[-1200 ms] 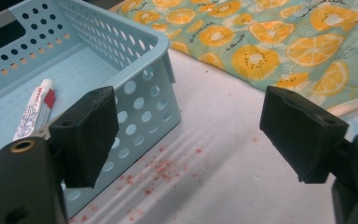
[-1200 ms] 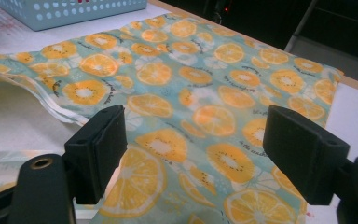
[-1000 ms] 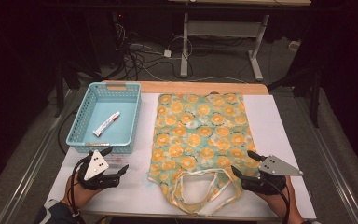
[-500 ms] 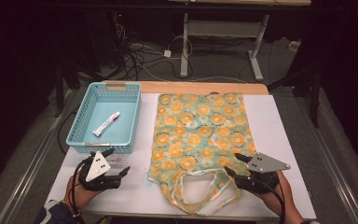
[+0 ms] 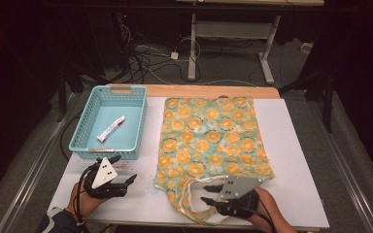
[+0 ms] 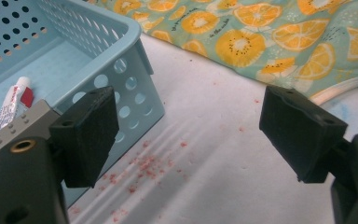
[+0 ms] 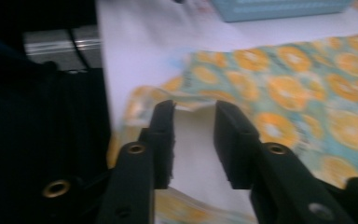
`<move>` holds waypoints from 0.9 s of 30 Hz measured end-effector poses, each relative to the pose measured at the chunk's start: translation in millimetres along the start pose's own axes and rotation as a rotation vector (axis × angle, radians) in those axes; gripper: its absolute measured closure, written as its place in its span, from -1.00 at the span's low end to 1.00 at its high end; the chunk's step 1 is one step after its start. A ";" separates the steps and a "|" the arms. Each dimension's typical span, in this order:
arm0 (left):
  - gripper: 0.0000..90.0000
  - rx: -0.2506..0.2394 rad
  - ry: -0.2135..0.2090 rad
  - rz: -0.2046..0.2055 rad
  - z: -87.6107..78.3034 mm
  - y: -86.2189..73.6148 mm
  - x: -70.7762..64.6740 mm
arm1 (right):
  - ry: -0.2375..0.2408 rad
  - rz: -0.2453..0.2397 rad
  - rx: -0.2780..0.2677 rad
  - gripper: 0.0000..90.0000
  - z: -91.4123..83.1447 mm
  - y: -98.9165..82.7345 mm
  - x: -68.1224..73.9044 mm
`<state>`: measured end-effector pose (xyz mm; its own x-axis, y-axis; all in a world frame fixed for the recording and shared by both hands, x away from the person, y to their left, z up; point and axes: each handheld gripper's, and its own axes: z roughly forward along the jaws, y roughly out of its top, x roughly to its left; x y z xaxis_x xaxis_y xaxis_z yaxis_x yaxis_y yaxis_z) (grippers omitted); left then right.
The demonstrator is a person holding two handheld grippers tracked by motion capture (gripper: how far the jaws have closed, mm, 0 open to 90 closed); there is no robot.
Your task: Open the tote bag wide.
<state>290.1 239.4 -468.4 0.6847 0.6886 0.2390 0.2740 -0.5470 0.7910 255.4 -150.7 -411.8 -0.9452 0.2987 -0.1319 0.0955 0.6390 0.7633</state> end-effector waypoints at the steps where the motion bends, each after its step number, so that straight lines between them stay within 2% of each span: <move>1: -0.58 0.000 0.000 0.001 -0.2 0.1 -0.2 | 0.025 -0.009 0.008 0.68 2.5 2.0 5.7; 3: -0.58 -0.002 0.001 0.003 -0.8 0.1 -0.7 | 0.064 -0.026 0.031 0.82 7.3 3.4 14.6; 5: -0.58 -0.006 0.001 0.001 -1.4 0.0 -0.7 | 0.094 -0.038 0.052 0.82 10.3 2.8 20.0; 6: -0.58 -0.006 0.001 -0.001 -1.5 0.0 -0.5 | 0.093 -0.035 0.057 0.82 11.0 2.5 21.4; 7: -0.58 -0.005 0.000 -0.001 -1.5 0.0 -0.4 | 0.092 -0.026 0.056 0.82 10.5 2.3 21.9; 10: -0.58 -0.004 -0.001 0.003 -1.4 0.0 -0.7 | 0.138 -0.008 0.023 0.82 6.0 2.3 24.4; 12: -0.58 -0.002 -0.002 0.003 -0.8 0.2 -0.8 | 0.169 -0.020 0.049 0.78 8.4 2.3 29.3; 14: -0.58 0.003 -0.003 0.008 -0.4 0.6 -0.9 | 0.170 -0.040 0.090 0.66 16.7 -0.5 32.3; 20: -0.58 0.001 -0.002 0.011 -0.9 0.6 -1.2 | 0.198 0.001 0.180 0.47 41.5 -11.9 27.4; 22: -0.58 0.002 -0.002 0.009 -0.6 0.4 -0.9 | 0.199 -0.006 0.209 0.42 48.2 -16.3 24.2; 25: -0.58 0.005 -0.004 0.011 0.0 0.2 -1.0 | 0.205 -0.011 0.241 0.42 55.3 -20.2 24.8; 27: -0.58 0.005 -0.004 0.012 0.1 0.3 -1.0 | 0.194 -0.026 0.274 0.54 60.0 -21.5 26.2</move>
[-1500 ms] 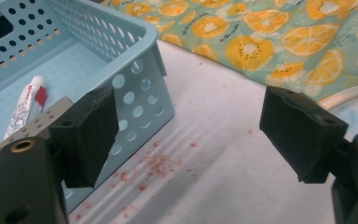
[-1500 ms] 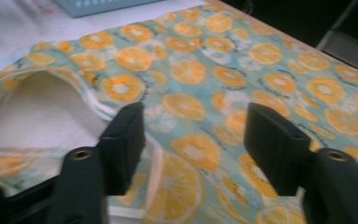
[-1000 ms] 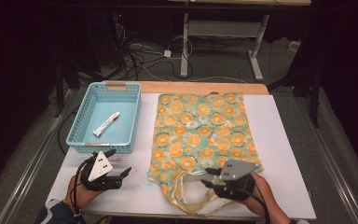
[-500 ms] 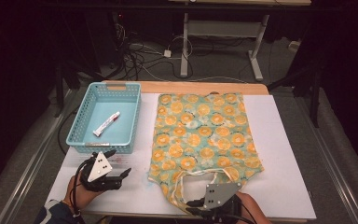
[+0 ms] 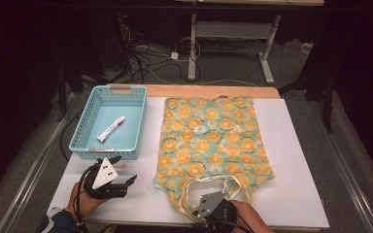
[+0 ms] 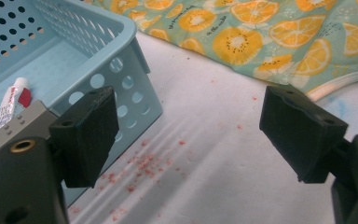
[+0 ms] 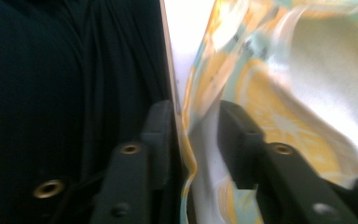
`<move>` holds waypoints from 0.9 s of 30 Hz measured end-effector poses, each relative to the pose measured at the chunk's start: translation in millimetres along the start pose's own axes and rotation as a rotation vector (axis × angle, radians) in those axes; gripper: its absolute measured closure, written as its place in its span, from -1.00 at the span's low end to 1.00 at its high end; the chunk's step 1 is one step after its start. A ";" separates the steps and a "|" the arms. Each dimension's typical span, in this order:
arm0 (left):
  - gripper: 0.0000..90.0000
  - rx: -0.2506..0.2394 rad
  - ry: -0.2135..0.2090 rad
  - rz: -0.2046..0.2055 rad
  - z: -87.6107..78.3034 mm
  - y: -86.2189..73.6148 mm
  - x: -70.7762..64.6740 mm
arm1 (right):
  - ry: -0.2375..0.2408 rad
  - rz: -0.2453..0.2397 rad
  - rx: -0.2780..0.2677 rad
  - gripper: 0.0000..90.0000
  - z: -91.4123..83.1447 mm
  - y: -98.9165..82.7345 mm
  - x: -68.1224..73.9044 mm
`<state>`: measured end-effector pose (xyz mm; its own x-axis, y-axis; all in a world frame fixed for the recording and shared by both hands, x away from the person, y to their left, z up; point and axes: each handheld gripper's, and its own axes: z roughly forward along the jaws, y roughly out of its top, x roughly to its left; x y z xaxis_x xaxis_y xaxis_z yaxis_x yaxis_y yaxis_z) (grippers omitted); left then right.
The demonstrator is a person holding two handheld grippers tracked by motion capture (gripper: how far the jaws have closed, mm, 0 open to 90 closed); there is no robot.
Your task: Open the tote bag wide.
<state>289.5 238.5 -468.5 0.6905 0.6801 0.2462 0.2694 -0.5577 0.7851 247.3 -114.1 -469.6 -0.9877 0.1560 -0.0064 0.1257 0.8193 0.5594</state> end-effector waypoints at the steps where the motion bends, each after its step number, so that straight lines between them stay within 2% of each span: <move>1: -0.58 0.001 -0.001 0.002 0.1 0.1 0.0 | 0.000 0.000 0.000 0.54 0.0 0.0 0.0; 2: -0.58 0.002 -0.001 0.003 0.3 0.2 -0.2 | -0.018 0.001 -0.001 0.75 2.2 -0.2 -0.6; 3: -0.58 0.003 -0.001 0.004 0.6 0.2 -0.4 | -0.021 0.003 -0.002 0.84 2.3 0.1 -1.8; 7: -0.58 0.004 0.000 0.004 1.0 0.1 -0.4 | -0.042 0.011 -0.033 0.96 0.2 2.9 -3.5; 15: -0.58 0.006 0.001 0.004 2.9 0.7 -1.1 | -0.132 0.038 -0.147 0.99 -13.7 11.2 -11.4; 19: -0.58 0.008 0.002 0.005 3.0 1.1 -1.3 | -0.150 0.028 -0.203 0.99 -24.3 17.0 -12.0; 24: -0.58 0.006 0.005 0.004 2.2 1.3 -0.5 | -0.170 0.006 -0.286 0.98 -44.6 33.1 -12.7; 25: -0.58 0.005 0.005 0.003 2.0 1.3 -0.3 | -0.170 0.006 -0.286 0.98 -44.6 33.1 -12.7; 26: -0.58 0.003 0.006 -0.001 1.6 1.3 -0.1 | -0.175 0.010 -0.328 0.98 -55.3 40.6 -14.8; 27: -0.58 0.002 0.006 -0.002 1.3 1.3 0.0 | -0.170 0.012 -0.346 0.99 -60.5 45.0 -16.0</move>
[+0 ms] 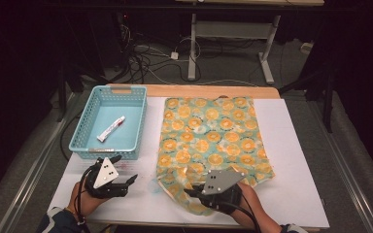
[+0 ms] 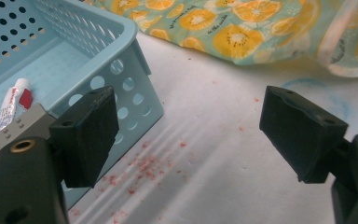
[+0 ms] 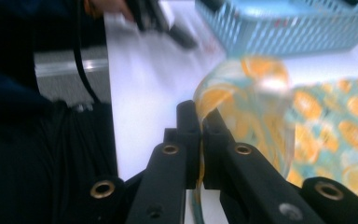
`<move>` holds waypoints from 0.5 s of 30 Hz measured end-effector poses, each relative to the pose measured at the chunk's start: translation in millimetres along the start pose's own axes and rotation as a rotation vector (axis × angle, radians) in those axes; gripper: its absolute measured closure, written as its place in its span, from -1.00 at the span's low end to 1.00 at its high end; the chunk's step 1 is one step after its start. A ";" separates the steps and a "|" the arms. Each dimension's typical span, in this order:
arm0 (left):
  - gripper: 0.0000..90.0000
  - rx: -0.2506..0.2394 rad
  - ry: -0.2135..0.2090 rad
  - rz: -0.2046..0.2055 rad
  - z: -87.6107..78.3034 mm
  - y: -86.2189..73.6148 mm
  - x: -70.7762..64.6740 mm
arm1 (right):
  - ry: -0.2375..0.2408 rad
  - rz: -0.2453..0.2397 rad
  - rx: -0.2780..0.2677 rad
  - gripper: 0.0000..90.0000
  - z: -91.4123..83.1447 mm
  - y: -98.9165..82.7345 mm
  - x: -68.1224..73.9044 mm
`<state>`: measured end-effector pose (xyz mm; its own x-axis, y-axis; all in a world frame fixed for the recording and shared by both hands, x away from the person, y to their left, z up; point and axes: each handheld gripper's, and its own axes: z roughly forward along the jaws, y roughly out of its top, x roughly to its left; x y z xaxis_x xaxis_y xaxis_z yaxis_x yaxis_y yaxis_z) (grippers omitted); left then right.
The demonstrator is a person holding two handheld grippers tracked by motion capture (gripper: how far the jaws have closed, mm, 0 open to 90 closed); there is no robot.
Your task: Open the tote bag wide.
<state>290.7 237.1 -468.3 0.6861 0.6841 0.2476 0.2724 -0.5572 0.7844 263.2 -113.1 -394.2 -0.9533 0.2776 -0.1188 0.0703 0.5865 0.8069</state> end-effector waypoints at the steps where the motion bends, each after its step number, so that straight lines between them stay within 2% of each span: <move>1: -0.58 -0.001 0.000 -0.002 -0.1 -0.1 -0.2 | -0.005 -0.001 -0.008 0.98 -3.2 6.2 -1.7; 5: -0.58 0.000 0.000 0.000 -0.5 -0.4 0.2 | -0.041 -0.005 -0.036 0.99 -12.8 26.2 -11.5; 7: -0.58 -0.001 0.000 -0.002 -0.5 -0.6 0.4 | -0.062 -0.009 -0.031 0.99 -14.0 32.2 -16.7; 9: -0.58 -0.003 -0.001 -0.007 -0.4 -0.5 1.0 | -0.103 -0.036 -0.021 0.99 -13.6 35.6 -21.9; 11: -0.58 -0.003 0.000 -0.006 -0.3 -0.2 0.9 | -0.135 -0.037 -0.018 0.98 -13.0 36.4 -31.0; 14: -0.58 -0.001 -0.003 0.001 0.3 0.3 -0.5 | -0.208 -0.050 0.042 0.98 -6.5 30.2 -44.9; 15: -0.58 0.000 -0.005 0.001 0.3 0.2 -0.5 | -0.198 -0.039 0.058 0.98 -3.0 25.1 -49.4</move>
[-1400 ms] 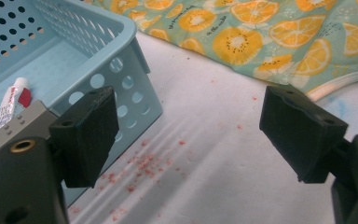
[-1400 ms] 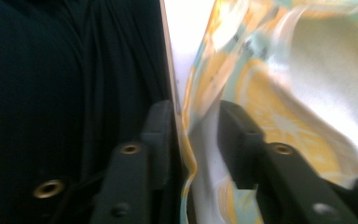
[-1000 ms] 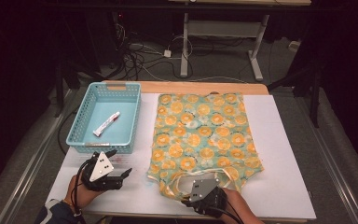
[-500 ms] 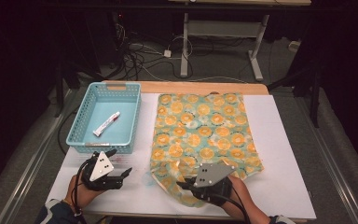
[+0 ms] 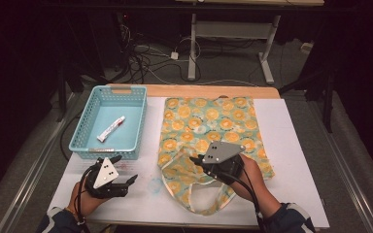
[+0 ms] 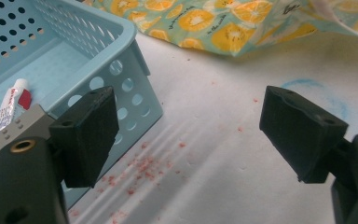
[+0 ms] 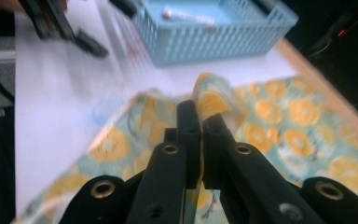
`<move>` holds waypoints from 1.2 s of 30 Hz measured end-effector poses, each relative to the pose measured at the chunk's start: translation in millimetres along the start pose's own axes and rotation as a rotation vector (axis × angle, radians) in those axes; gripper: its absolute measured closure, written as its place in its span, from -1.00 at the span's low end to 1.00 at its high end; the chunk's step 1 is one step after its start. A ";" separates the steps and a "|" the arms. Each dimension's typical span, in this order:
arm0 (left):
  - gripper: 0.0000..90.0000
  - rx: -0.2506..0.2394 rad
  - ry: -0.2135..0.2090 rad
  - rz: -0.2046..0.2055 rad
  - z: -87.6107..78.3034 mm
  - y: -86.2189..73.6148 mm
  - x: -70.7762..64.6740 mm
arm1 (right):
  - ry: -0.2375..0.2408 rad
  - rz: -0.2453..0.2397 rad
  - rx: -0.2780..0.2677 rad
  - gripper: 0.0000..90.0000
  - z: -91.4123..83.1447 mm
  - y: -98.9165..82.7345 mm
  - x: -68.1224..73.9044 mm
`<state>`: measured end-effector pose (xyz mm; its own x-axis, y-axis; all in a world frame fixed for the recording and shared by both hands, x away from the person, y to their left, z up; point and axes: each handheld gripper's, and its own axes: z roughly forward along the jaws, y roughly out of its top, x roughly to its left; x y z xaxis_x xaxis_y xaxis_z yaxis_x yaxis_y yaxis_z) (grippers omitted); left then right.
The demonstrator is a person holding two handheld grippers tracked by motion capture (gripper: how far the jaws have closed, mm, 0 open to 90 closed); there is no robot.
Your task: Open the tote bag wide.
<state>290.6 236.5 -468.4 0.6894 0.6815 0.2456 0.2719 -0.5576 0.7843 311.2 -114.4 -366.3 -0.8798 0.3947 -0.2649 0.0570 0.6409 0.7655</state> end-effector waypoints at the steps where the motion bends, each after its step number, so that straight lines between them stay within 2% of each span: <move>1: -0.58 0.000 0.000 0.000 0.0 0.0 0.0 | 0.004 0.002 0.022 0.98 4.9 -5.7 -2.1; 3: -0.58 0.003 0.000 0.002 0.4 -0.5 0.5 | 0.000 -0.002 0.077 0.99 15.0 -17.9 -3.3; 5: -0.58 0.005 -0.004 -0.005 1.5 -0.8 0.8 | 0.021 0.000 0.121 0.99 24.3 -29.8 -4.0; 10: -0.58 0.015 -0.008 0.009 3.2 0.1 -0.8 | 0.049 0.001 0.213 0.98 42.8 -51.6 -5.3; 14: -0.58 0.017 -0.010 0.009 3.8 -0.3 -0.9 | 0.090 0.007 0.274 0.87 49.8 -61.6 -8.5; 17: -0.58 0.019 -0.012 0.011 3.6 -0.8 -0.4 | 0.101 0.014 0.292 0.74 50.6 -66.1 -9.6; 20: -0.58 0.021 -0.014 0.014 3.5 -0.7 -0.5 | 0.131 0.010 0.324 0.65 54.6 -69.7 -8.6; 23: -0.58 0.018 -0.015 0.015 3.1 -0.6 -0.8 | 0.141 -0.005 0.365 0.58 59.5 -73.2 -6.2; 25: -0.58 0.017 -0.015 0.014 2.7 -0.6 -0.6 | 0.142 -0.007 0.377 0.55 60.3 -75.0 -5.9; 29: -0.58 0.016 -0.016 0.012 2.6 -0.8 -0.1 | 0.145 0.005 0.365 0.51 58.2 -75.6 -8.0; 31: -0.58 0.019 -0.015 0.015 2.9 -0.7 -0.2 | 0.175 -0.011 0.350 0.47 59.2 -74.8 -5.7; 32: -0.58 0.019 -0.016 0.015 3.0 -0.7 -0.4 | 0.175 -0.011 0.350 0.47 59.2 -74.8 -5.7; 36: -0.58 0.026 -0.018 0.021 4.1 -0.5 -0.9 | 0.121 -0.022 0.346 0.45 67.3 -69.7 -2.6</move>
<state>292.6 234.2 -471.3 0.7071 0.6610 0.2512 0.2744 -0.5839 0.7641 341.3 -115.8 -458.5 -0.9309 0.3108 -0.1917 0.1756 0.8413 0.5112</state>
